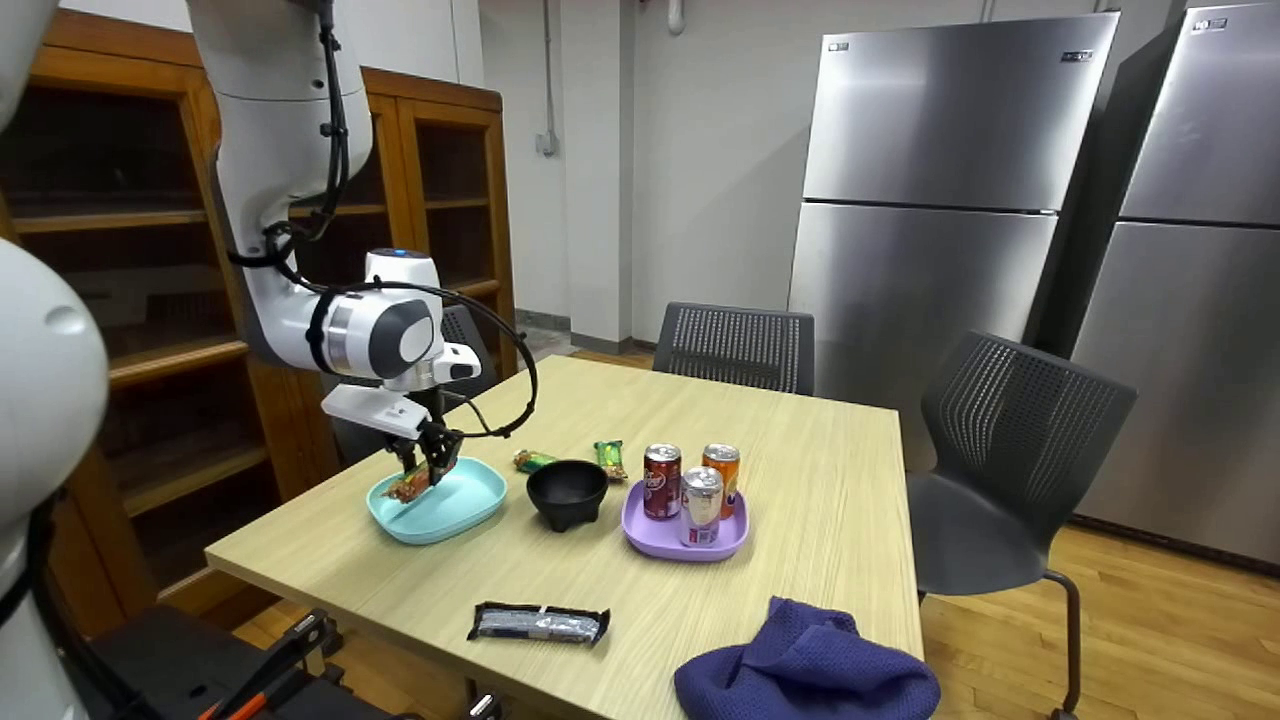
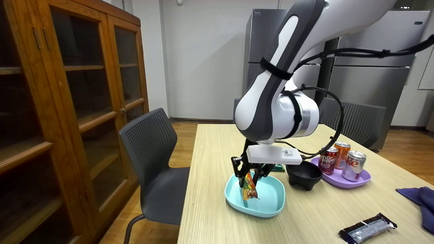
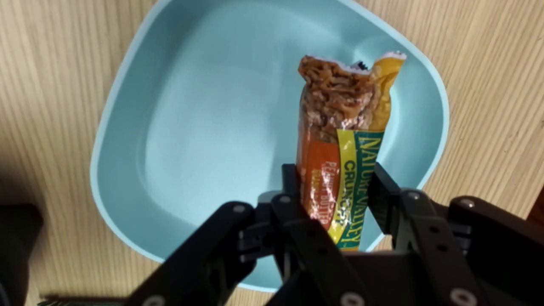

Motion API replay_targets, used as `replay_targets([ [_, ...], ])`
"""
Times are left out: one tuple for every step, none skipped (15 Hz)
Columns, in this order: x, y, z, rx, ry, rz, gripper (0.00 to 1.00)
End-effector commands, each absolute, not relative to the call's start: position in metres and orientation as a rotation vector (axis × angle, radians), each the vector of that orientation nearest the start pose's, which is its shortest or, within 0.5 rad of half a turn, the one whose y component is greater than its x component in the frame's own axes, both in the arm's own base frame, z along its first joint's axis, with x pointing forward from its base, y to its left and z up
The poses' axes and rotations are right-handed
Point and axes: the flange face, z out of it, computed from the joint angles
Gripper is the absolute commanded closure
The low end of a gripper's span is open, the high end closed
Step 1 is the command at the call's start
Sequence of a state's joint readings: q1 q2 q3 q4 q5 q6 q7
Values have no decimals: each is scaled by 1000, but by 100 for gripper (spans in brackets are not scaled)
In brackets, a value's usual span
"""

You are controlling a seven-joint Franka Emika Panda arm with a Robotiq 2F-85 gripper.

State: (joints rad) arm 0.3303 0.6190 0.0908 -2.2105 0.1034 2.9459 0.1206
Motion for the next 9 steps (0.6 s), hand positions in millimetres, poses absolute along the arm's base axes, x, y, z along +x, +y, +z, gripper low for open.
replay_targets([
  [511, 233, 103, -3031, -246, -122, 82],
  [512, 234, 101, -3031, -244, -120, 82],
  [512, 236, 101, -3031, -243, -118, 82],
  [513, 237, 100, -3031, -244, -115, 66],
  [513, 238, 100, -3031, -242, -113, 32],
  [513, 238, 100, -3032, -241, -113, 30],
  [513, 238, 101, -3031, -241, -114, 25],
  [513, 238, 102, -3031, -241, -117, 16],
  [514, 238, 103, -3029, -240, -121, 10],
])
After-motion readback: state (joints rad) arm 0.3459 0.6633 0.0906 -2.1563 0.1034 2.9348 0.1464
